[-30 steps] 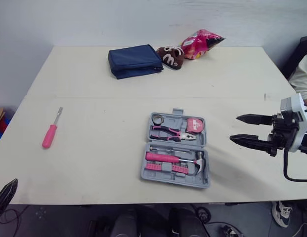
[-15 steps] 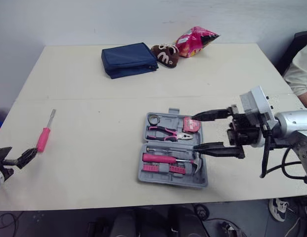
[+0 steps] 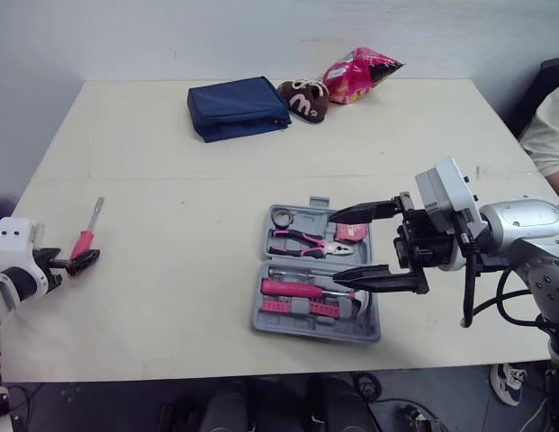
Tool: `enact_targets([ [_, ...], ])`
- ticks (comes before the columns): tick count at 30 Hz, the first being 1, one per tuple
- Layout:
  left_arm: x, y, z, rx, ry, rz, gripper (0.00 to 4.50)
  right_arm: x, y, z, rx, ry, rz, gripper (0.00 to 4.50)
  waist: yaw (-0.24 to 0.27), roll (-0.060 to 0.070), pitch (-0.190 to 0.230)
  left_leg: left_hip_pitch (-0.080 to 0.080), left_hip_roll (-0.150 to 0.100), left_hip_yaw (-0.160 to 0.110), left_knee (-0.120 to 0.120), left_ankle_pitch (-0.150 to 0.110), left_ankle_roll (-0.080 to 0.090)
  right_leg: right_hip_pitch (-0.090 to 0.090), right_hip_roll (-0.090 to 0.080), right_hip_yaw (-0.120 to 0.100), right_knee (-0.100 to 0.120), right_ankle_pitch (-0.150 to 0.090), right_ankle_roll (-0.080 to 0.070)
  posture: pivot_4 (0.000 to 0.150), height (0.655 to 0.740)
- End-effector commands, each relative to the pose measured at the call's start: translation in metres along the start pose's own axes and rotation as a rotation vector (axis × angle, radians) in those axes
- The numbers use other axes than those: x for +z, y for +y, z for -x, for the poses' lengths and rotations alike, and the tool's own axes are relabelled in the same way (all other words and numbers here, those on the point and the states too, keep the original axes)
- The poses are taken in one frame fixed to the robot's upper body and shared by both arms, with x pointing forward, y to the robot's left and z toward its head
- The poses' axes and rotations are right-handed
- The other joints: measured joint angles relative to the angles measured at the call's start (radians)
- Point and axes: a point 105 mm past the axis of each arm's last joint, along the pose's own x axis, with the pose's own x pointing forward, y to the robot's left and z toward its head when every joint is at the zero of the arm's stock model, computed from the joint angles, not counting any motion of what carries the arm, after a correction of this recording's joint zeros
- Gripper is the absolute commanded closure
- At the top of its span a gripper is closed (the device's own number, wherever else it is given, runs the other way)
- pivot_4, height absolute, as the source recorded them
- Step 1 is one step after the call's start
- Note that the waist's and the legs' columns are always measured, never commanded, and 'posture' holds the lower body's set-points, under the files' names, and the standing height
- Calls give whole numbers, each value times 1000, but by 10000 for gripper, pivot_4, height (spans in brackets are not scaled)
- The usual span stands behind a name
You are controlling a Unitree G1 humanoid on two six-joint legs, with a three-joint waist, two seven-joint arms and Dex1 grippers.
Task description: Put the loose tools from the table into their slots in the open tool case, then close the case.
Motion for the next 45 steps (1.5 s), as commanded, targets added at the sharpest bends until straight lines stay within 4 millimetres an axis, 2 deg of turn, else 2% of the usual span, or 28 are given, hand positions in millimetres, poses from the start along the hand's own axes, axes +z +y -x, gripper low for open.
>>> enact_targets([
  [1,-2,-7,-4,-40,13,10,13205,10,2,1,-3,-11,47,0,0,0,0,0,0,0,0,0,0,0,0,0,0,0,0,1500,7400],
  [4,0,-14,-6,-63,9,27,26371,8,3,2,-12,-8,39,0,1,0,0,0,0,0,0,0,0,0,0,0,0,0,0,1500,7400],
  [5,1,-16,-6,-68,11,22,32615,7,3,2,-15,-4,38,0,3,0,0,0,0,0,0,0,0,0,0,0,0,0,0,1500,7400],
  [7,4,-18,-3,-80,8,19,39471,5,3,4,-25,6,35,0,4,0,0,0,0,0,1,0,1,0,0,0,0,0,0,1500,7400],
  [15,23,-14,16,-88,-29,-44,39440,1,3,12,-56,26,24,0,2,-1,0,0,0,0,1,0,1,1,0,0,0,1,1,1500,7400],
  [18,45,-35,27,-184,-86,-133,39440,-4,6,14,-64,36,11,0,0,-3,1,0,0,0,0,0,0,1,0,0,-1,1,1,1500,7400],
  [20,58,-66,34,-304,-115,-231,39440,-8,6,18,-78,49,-5,0,1,-3,2,0,0,0,0,0,0,1,0,0,-1,1,1,1500,7400],
  [21,64,-93,38,-408,-117,-325,39440,-12,8,23,-89,68,-21,0,3,-3,2,0,0,0,0,0,0,1,-1,0,-2,1,1,1500,7400],
  [22,66,-112,42,-479,-113,-388,39440,-14,9,26,-95,82,-31,0,7,-4,2,-1,0,-1,0,0,0,1,-1,0,-2,1,1,1500,7400],
  [24,63,-150,50,-644,-100,-502,39440,-21,17,31,-88,108,-68,0,12,-3,2,-1,-1,-3,0,0,0,2,-1,0,-4,1,1,1500,7400],
  [28,46,-211,61,-931,-19,-710,39440,-38,36,40,-67,194,-133,0,15,-2,2,-1,-1,-2,0,0,0,4,0,1,-6,1,1,1500,7400],
  [31,44,-245,66,-1091,-10,-766,39440,-51,43,45,-98,267,-147,0,15,-2,3,-1,0,-2,0,1,-1,3,2,1,-6,1,1,1500,7400],
  [33,35,-271,65,-1192,10,-835,39440,-63,48,50,-136,312,-170,0,24,-2,3,0,0,-1,0,2,-1,3,4,1,-6,1,1,1500,7400],
  [36,28,-294,62,-1252,50,-898,39440,-73,59,54,-149,355,-204,0,30,-2,3,1,-1,-1,1,3,0,4,5,2,-5,1,1,1500,7400],
  [38,24,-303,61,-1278,92,-901,39440,-74,63,54,-163,357,-219,0,27,-3,3,1,-1,0,1,3,1,4,10,3,-5,1,2,1500,7400],
  [42,4,-315,64,-1341,196,-1014,39440,-79,70,55,-201,355,-254,0,29,-3,3,1,1,-1,2,4,1,4,15,7,-4,1,3,1500,7400],
  [45,3,-330,62,-1377,175,-1045,39440,-79,72,55,-214,350,-261,0,30,-4,4,1,1,-1,2,4,1,5,16,8,-5,1,3,1500,7400],
])
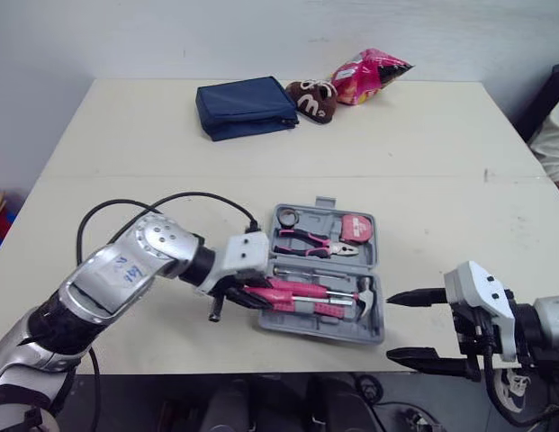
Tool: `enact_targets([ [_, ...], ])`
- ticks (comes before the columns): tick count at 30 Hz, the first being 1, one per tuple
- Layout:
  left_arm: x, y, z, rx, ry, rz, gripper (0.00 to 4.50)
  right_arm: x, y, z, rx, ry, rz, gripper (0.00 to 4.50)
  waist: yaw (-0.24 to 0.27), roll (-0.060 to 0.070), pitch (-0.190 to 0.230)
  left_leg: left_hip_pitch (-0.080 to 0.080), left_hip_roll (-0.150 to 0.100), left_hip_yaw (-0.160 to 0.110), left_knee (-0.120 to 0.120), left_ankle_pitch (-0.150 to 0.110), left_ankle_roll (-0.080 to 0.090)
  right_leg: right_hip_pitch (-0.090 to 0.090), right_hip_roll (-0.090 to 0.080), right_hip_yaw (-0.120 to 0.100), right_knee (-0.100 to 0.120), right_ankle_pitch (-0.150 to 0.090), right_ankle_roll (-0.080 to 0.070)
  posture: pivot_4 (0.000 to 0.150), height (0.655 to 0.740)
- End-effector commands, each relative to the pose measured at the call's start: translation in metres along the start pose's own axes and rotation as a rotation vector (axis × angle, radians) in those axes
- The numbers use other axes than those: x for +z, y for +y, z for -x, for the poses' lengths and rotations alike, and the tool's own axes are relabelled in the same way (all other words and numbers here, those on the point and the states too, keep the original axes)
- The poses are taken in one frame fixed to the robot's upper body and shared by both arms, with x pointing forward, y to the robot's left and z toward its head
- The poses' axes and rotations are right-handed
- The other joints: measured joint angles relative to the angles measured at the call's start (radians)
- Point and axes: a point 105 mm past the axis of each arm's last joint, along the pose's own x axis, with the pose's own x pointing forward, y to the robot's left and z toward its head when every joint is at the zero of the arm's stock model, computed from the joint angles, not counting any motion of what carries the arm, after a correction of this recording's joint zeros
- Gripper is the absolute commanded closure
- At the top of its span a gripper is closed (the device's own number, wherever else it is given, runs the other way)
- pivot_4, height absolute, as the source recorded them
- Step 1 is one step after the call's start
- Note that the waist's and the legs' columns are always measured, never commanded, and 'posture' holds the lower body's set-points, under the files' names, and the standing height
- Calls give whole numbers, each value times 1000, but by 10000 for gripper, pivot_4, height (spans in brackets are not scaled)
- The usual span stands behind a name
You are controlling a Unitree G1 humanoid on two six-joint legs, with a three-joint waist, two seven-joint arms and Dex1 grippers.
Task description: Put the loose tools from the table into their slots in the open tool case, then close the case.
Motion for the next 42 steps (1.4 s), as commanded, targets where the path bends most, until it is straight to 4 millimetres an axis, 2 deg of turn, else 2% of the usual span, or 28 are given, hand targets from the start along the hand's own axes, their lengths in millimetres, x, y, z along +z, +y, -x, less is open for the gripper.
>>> enact_targets([
  [1,14,-1,-8,-25,-5,-57,39440,9,4,2,-16,-21,37,0,0,0,0,0,0,0,1,0,0,0,0,0,-1,0,0,1500,7400],
  [9,17,9,-25,16,47,9,39440,9,12,-1,-17,-48,-5,0,0,-1,1,0,0,-1,1,0,0,0,0,1,0,0,0,1500,7400],
  [12,22,2,-29,-28,31,24,39440,6,11,0,-24,-36,-7,0,0,-1,1,0,0,-1,1,0,1,1,0,0,0,0,0,1500,7400],
  [16,17,-2,-33,-37,60,38,39440,9,12,0,-20,-39,-4,0,-1,-1,1,0,0,-1,2,0,1,1,0,0,0,0,0,1500,7400],
  [19,14,4,-35,-5,73,57,39440,10,10,1,-20,-44,-4,0,0,-1,1,0,0,-1,2,1,1,1,0,0,0,0,0,1500,7400],
  [30,12,2,-38,-19,64,45,39440,12,10,-3,-10,-52,1,0,0,-1,1,0,0,-2,2,1,1,1,-1,0,0,0,0,1500,7400],
  [32,17,2,-34,-17,38,30,29191,12,11,-4,-6,-53,2,0,0,-1,1,0,0,-2,2,1,1,1,-1,0,1,0,0,1500,7400],
  [35,25,-2,-24,-38,-12,14,17726,13,14,-4,5,-56,-2,0,0,-1,1,0,0,-2,2,1,1,1,-1,0,1,0,0,1500,7400],
  [37,27,-4,-20,-51,-44,1,8459,12,14,-5,9,-54,-1,0,0,-1,1,0,0,-2,2,1,1,1,-1,0,1,0,0,1500,7400],
  [42,26,0,-14,-26,-157,-31,8459,15,8,-6,-18,-80,6,0,-2,-1,0,1,0,-2,2,1,1,1,-1,0,1,0,0,1500,7400],
])
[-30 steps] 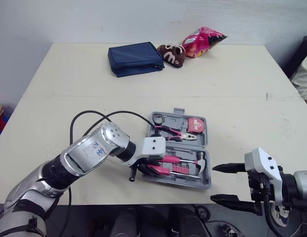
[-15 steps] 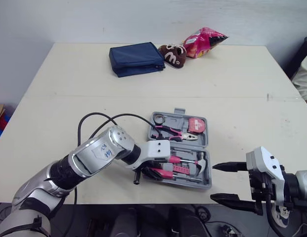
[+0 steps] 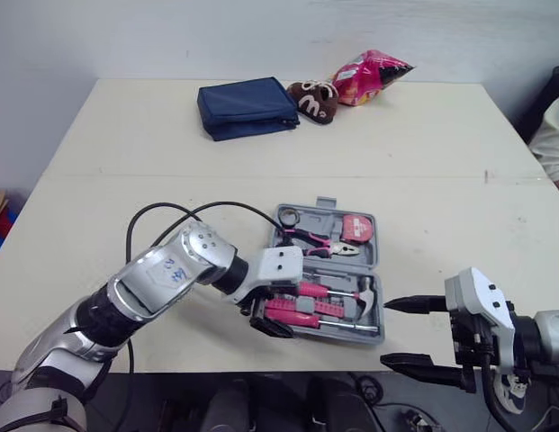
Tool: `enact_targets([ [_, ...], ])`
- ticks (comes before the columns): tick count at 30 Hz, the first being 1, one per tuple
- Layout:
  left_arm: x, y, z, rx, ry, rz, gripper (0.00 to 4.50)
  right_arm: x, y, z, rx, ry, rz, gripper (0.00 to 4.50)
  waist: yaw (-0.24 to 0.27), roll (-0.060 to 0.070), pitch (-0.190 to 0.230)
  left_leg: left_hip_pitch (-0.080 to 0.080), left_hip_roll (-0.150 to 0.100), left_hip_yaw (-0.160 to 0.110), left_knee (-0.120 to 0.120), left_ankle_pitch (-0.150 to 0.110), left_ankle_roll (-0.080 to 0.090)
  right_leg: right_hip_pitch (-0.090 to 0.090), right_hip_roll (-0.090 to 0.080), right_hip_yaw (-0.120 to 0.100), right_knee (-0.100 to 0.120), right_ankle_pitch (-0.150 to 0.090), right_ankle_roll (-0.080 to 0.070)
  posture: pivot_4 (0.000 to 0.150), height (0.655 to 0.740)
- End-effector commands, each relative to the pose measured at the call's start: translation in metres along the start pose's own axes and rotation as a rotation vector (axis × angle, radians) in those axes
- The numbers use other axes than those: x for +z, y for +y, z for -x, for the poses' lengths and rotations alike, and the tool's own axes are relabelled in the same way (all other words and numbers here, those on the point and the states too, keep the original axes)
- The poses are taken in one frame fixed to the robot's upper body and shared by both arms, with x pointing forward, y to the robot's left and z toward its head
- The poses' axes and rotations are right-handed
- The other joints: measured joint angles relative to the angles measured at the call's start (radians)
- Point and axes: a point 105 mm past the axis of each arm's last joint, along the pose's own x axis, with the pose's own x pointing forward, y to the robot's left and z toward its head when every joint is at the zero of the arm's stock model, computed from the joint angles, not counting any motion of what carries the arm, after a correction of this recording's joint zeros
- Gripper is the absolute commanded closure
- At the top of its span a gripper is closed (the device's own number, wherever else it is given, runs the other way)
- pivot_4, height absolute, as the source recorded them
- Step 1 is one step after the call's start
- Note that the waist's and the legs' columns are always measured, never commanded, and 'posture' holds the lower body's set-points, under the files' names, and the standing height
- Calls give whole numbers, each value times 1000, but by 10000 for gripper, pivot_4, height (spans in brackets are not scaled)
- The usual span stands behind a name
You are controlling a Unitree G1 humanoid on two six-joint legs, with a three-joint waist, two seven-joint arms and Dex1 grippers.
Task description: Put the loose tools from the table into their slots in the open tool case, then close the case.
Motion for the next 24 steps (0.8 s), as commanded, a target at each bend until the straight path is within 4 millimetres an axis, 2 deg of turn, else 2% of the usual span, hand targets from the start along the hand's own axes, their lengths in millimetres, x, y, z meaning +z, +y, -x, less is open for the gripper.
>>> enact_targets([
  [1,7,1,7,13,-106,-63,8459,9,0,-1,-4,-42,31,0,0,0,0,0,0,0,0,0,0,0,0,0,0,0,0,1500,7400],
  [4,-1,1,9,4,-178,-80,16632,11,0,-2,3,-63,31,0,0,0,0,1,0,0,0,0,0,0,0,0,0,0,0,1500,7400],
  [9,-7,-2,3,-16,-238,-126,40351,11,-1,-5,6,-71,30,0,1,0,0,1,0,0,0,0,0,0,-1,0,0,0,0,1500,7400],
  [10,-7,-1,0,-12,-247,-123,43984,10,-1,-6,7,-72,30,0,3,0,0,1,0,0,0,0,0,0,-1,0,0,0,0,1500,7400],
  [14,-9,9,-12,24,-260,-102,44619,10,-3,-6,2,-71,34,0,2,0,0,0,-1,0,0,0,1,1,-1,-1,0,0,0,1500,7400],
  [18,-14,6,-20,4,-231,-93,44619,10,-4,-6,0,-71,35,0,0,0,0,1,-1,0,0,0,1,1,-1,-1,0,0,0,1500,7400],
  [24,-32,2,-34,-26,-106,-95,44619,9,-5,-5,-8,-70,27,0,0,0,0,1,-1,0,0,0,1,1,-1,-1,1,0,0,1500,7400],
])
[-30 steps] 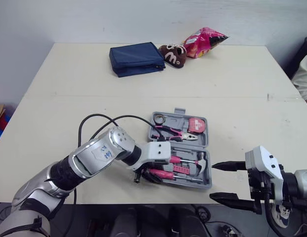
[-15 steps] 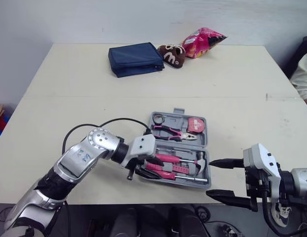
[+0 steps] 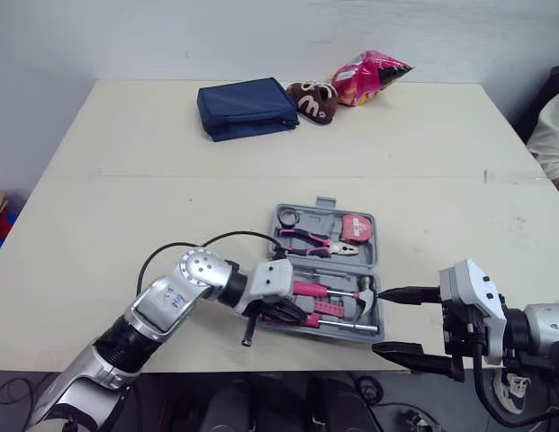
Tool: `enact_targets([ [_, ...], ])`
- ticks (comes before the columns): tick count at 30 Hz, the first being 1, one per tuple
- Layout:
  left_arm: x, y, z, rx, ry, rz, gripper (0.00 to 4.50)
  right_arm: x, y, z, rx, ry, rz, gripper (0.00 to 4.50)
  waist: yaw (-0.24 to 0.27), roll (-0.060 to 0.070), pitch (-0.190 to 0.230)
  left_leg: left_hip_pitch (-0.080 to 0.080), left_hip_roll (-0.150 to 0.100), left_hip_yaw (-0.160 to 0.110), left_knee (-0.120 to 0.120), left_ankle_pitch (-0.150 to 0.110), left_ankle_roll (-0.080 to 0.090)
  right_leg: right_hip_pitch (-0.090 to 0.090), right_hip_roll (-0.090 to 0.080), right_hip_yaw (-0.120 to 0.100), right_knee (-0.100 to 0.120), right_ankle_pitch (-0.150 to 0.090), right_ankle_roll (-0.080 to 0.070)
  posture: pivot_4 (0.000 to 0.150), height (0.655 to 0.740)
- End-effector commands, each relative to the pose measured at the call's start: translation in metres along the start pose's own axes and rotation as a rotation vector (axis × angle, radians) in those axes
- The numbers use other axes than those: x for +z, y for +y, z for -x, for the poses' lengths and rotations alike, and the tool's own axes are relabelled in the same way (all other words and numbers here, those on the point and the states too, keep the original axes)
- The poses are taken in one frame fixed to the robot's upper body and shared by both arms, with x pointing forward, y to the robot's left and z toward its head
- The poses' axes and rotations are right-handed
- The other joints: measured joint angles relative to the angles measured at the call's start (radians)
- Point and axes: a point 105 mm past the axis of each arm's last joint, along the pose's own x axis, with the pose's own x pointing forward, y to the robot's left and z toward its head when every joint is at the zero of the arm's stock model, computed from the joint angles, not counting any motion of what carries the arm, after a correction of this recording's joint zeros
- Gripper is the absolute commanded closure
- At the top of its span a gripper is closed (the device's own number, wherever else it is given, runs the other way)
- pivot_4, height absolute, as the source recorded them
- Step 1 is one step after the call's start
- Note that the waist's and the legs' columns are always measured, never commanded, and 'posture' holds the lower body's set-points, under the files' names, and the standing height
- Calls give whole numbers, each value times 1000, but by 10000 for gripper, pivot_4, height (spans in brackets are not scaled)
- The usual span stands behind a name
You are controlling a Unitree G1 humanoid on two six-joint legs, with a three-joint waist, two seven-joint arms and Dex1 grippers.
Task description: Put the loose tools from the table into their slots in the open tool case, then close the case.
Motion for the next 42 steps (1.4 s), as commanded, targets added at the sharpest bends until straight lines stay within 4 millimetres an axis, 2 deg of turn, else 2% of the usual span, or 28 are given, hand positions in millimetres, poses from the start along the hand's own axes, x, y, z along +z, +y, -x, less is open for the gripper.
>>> enact_targets([
  [1,-21,-4,-7,-29,134,-13,44619,3,2,0,5,-14,15,0,0,0,0,0,0,0,0,0,0,0,0,0,0,0,0,1500,7400],
  [4,-42,1,-9,9,273,-6,44619,4,2,-1,5,-15,13,0,2,0,-3,2,0,0,0,0,0,2,0,0,-1,0,0,1500,7400],
  [7,-46,-6,-9,-36,300,-3,44619,4,4,-1,8,-16,10,0,0,0,-11,4,0,0,0,0,1,4,-1,0,-2,0,0,1500,7400],
  [10,-46,-4,-9,-23,301,-6,44619,4,5,-1,8,-17,9,0,-1,1,-13,6,0,0,0,0,1,5,-2,0,-2,0,0,1500,7400],
  [11,-43,-2,-9,-12,285,-2,44619,4,5,-1,8,-17,9,0,-2,1,-13,6,1,-1,0,-1,1,5,-7,0,-2,0,0,1500,7400],
  [14,-29,-5,-7,-19,197,29,44619,4,4,-1,-1,-19,9,0,-2,2,-14,6,0,-1,0,0,1,5,-9,-1,-1,0,-1,1500,7400],
  [17,0,-11,7,-18,18,69,44619,4,0,2,-32,-31,7,0,-5,2,-14,6,0,-1,0,0,1,5,-9,-1,-1,0,-1,1500,7400],
  [20,17,-13,39,45,-130,177,36516,5,-9,14,-101,-48,-18,0,-4,1,-11,3,0,-1,0,0,0,1,-9,-1,0,0,-1,1500,7400],
  [24,14,-18,90,172,-185,259,18441,-1,-18,37,-208,-49,-69,0,-2,2,-10,2,-1,-2,0,1,0,1,-11,-3,0,0,-1,1500,7400],
  [27,3,-9,125,329,-191,314,18441,-6,-29,52,-300,-51,-76,0,0,2,-10,2,-1,-2,0,1,1,2,-11,-3,-1,0,-1,1500,7400],
  [30,-10,0,144,427,-156,321,18441,-11,-40,61,-355,-60,-96,0,0,1,-10,2,-2,-2,0,0,2,2,-12,-3,-1,0,-1,1500,7400],
  [33,-27,14,166,541,-103,344,10008,-16,-57,66,-431,-61,-97,0,-1,2,-10,2,-2,-1,-1,0,1,1,-12,-3,-1,0,-1,1500,7400],
  [35,-34,37,169,624,-84,348,1024,-22,-75,61,-461,-24,-92,0,-2,1,-9,2,-2,0,-2,1,1,1,-12,-3,-1,0,-1,1500,7400],
  [38,-31,48,157,592,-92,309,390,-20,-81,49,-406,-25,-65,0,-2,2,-9,2,-3,0,-2,1,1,0,-12,-3,0,0,0,1500,7400],
  [39,-36,55,150,597,-68,299,390,-24,-89,45,-415,16,-33,0,-2,2,-9,1,-3,1,-2,1,1,0,-11,-3,0,0,0,1500,7400],
  [41,-46,67,138,607,-30,263,6378,-36,-103,40,-436,92,-7,0,-2,2,-9,2,-3,2,-3,1,1,0,-10,-3,2,0,0,1500,7400],
  [42,-50,70,133,603,-12,257,9876,-40,-109,38,-446,116,-2,2602,-2,2,-9,1,-3,3,-3,1,1,-1,-8,-4,2,0,0,1500,7400],
])
